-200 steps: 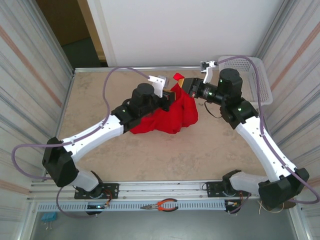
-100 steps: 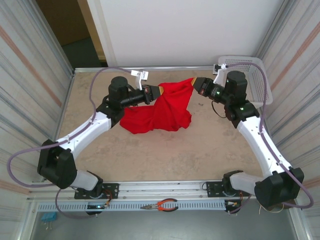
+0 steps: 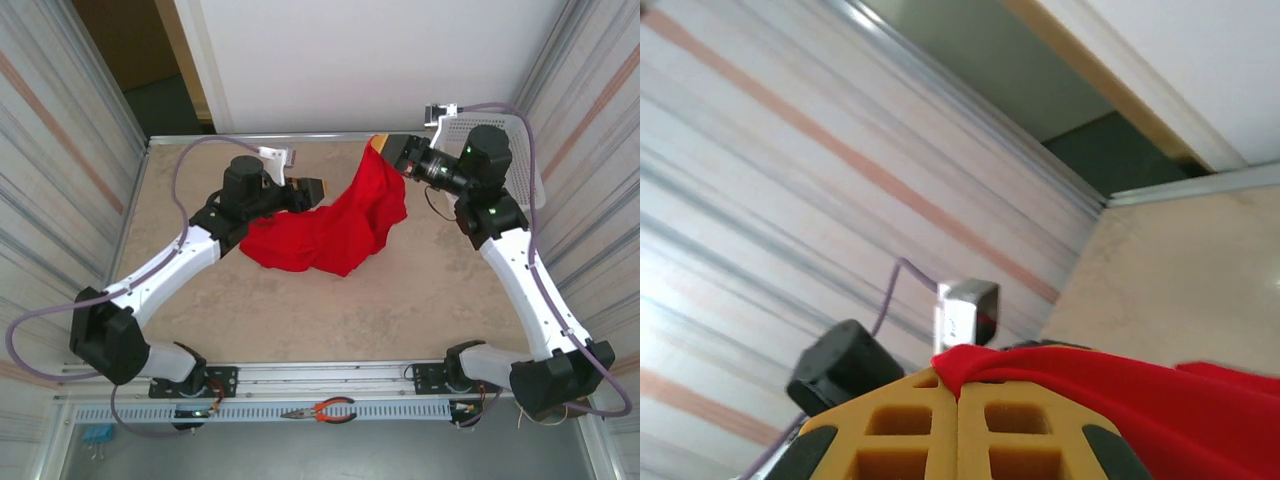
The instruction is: Fold the inside-out t-shirt
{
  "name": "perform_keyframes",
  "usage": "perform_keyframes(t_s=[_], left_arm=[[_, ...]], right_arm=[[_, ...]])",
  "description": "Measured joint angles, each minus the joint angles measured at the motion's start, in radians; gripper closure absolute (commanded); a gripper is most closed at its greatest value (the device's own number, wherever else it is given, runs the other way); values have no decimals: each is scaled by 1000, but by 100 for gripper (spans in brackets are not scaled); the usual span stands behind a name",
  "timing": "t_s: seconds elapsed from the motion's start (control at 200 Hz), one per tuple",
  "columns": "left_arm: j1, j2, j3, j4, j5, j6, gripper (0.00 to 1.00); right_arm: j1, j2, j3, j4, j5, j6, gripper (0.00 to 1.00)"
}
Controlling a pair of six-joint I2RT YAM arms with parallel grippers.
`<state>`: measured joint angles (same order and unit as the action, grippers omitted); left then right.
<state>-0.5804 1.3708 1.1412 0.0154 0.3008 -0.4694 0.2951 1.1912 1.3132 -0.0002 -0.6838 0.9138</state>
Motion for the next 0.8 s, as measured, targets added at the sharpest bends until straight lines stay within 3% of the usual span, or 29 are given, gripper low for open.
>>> perform_keyframes(t_s=[0.215,0.546,0.616,0.706,0.802], left_arm=[[-122,-84,74,-43,-113,156,35],[-237,46,257,-71,-157,314,36],[-237,89,264,-75,-165,326,49],[-229,141,277,-90,-158,335,100],[-196,167,280,-96,-95,323,100]], right_arm=[[19,8,3,8,-16,0,100],[51,19,-27,-8,1,-1,100],[53,19,-32,-9,3,-2,100],[51,19,-40,-10,7,-5,100],[36,19,-57,-13,11,-10,97]])
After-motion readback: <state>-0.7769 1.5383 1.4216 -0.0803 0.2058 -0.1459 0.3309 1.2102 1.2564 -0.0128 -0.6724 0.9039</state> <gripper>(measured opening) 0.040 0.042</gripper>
